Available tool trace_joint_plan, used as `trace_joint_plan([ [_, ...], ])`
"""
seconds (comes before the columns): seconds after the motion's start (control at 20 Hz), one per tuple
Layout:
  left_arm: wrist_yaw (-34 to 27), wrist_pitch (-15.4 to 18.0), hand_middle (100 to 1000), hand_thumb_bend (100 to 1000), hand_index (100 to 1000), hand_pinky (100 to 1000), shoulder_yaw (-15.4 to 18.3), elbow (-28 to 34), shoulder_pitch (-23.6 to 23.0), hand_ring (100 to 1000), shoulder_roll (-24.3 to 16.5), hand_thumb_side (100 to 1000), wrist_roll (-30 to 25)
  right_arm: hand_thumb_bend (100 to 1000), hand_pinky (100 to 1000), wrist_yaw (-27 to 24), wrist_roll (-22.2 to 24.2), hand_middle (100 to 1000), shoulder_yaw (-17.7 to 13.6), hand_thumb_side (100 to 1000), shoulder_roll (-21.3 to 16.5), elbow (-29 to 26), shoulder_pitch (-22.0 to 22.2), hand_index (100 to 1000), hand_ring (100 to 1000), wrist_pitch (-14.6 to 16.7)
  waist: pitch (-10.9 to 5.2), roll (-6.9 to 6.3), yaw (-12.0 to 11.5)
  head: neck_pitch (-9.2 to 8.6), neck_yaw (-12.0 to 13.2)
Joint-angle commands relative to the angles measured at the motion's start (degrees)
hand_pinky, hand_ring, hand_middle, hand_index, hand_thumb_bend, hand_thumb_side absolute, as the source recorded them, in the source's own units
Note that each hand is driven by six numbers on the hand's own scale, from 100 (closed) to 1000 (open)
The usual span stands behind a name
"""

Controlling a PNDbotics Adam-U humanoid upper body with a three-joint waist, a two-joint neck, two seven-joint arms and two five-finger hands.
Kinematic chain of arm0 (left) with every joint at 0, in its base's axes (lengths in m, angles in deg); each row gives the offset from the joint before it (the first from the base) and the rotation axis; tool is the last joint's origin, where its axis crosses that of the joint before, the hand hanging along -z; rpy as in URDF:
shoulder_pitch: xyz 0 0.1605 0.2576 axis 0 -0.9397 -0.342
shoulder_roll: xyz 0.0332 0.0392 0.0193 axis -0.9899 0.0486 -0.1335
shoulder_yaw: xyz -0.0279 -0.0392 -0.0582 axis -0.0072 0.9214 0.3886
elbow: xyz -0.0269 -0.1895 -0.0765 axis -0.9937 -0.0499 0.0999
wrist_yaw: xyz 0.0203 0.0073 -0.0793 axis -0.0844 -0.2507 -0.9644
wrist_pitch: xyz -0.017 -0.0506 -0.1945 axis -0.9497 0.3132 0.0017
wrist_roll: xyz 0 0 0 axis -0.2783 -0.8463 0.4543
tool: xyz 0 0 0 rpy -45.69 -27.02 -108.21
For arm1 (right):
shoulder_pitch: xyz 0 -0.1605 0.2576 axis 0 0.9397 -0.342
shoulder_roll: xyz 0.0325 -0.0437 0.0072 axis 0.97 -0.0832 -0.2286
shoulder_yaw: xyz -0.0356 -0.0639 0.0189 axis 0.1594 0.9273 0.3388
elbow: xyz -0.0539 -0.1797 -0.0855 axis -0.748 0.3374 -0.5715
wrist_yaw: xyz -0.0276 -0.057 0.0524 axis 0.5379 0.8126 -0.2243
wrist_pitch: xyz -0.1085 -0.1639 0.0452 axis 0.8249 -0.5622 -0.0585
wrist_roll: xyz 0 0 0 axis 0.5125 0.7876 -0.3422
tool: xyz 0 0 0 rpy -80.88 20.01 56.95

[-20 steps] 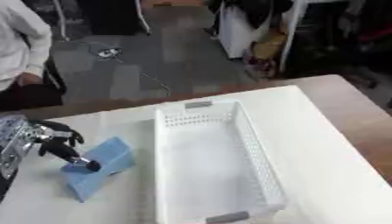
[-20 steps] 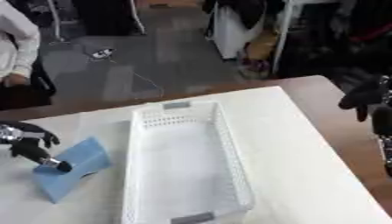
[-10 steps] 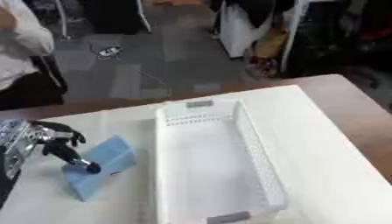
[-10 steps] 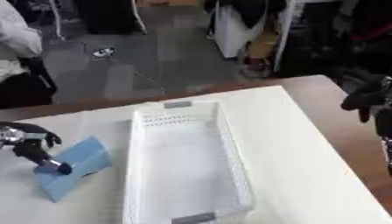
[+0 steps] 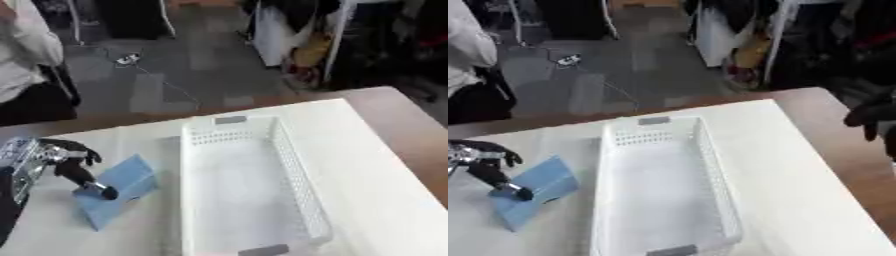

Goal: Pick up objects on the table and place them in the box.

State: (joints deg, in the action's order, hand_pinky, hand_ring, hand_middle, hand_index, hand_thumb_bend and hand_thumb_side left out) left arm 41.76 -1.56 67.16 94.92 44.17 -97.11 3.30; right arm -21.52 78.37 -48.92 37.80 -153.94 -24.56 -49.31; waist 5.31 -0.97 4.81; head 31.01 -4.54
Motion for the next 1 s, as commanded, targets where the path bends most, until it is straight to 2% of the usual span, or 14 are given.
trace_joint_plan([
  [0.05, 1.0, 0.4, 893, 1000, 991, 581, 0.1, -0.5, 0.5, 800, -0.1, 765, 0.6, 100, 188, -0.2, 0.2, 484, -0.3, 995, -1.2, -0.9, -0.8, 579, 433, 0.0, -0.37, 0.13, 0.1, -0.68, 0.4],
  [0.45, 0.9, 1.1, 887, 1000, 990, 573, 0.3, -1.3, 0.2, 793, 0.4, 762, 0.9, 100, 188, -0.4, 0.3, 484, -0.2, 995, -1.2, -0.9, -1.1, 579, 433, 0.0, -0.29, 0.07, 0.4, -0.70, 0.5],
  [1.0, -2.1, 0.8, 886, 1000, 993, 574, 0.3, -2.0, 0.4, 792, 0.6, 776, -2.1, 100, 188, -0.7, 0.3, 484, -0.2, 999, -1.3, -0.9, -1.2, 579, 433, -0.1, -0.42, 0.02, 0.4, -0.60, 0.5],
])
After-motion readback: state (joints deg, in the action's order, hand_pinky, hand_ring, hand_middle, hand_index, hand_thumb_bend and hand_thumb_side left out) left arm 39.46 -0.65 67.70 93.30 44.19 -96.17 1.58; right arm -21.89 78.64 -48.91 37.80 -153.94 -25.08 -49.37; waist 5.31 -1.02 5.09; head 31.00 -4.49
